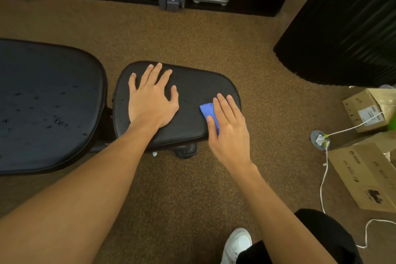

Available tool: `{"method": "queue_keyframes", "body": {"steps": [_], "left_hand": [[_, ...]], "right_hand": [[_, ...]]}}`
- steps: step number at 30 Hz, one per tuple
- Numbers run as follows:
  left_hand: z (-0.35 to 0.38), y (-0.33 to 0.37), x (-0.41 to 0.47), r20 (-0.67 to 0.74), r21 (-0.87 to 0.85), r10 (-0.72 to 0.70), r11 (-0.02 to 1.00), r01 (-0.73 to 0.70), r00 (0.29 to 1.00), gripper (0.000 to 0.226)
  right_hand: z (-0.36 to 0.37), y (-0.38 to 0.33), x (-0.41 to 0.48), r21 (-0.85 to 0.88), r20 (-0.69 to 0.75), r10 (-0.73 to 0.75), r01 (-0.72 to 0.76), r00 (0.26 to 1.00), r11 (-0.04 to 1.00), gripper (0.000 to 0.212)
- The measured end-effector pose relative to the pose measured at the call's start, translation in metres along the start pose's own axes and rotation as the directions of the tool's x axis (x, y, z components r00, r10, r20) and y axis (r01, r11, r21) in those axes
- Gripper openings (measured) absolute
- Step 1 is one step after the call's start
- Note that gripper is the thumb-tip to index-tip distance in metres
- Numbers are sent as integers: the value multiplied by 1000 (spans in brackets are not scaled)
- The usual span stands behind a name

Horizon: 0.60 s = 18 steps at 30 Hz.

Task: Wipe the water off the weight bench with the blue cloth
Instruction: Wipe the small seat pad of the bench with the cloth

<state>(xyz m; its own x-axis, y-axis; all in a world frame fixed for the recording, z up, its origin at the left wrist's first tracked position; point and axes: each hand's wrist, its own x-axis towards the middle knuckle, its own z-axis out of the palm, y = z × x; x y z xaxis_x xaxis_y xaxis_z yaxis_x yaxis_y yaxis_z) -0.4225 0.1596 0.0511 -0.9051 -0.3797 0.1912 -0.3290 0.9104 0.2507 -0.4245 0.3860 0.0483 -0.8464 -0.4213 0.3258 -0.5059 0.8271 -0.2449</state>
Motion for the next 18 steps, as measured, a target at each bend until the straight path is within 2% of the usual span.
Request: {"method": "queue_keyframes", "body": {"steps": [6, 12, 16, 18], "left_hand": [[-1, 0, 0, -4, -5, 1, 1000, -1, 1000, 59], [1, 0, 0, -8, -5, -2, 1000, 2, 1000, 60], [1, -1, 1, -11, -4, -3, 1000, 3, 1000, 60], [1, -1, 0, -13, 2, -5, 1000, 5, 1000, 60]], "right_hand": [[3, 0, 17, -11, -20, 165, -165, 986, 986, 53], [-9, -1, -7, -83, 118, -39, 48, 992, 995, 58], [-5, 9, 12, -114, 66, 36, -28, 997, 993, 56], [1, 0, 19, -78, 71, 11, -6, 997, 997, 55]]}}
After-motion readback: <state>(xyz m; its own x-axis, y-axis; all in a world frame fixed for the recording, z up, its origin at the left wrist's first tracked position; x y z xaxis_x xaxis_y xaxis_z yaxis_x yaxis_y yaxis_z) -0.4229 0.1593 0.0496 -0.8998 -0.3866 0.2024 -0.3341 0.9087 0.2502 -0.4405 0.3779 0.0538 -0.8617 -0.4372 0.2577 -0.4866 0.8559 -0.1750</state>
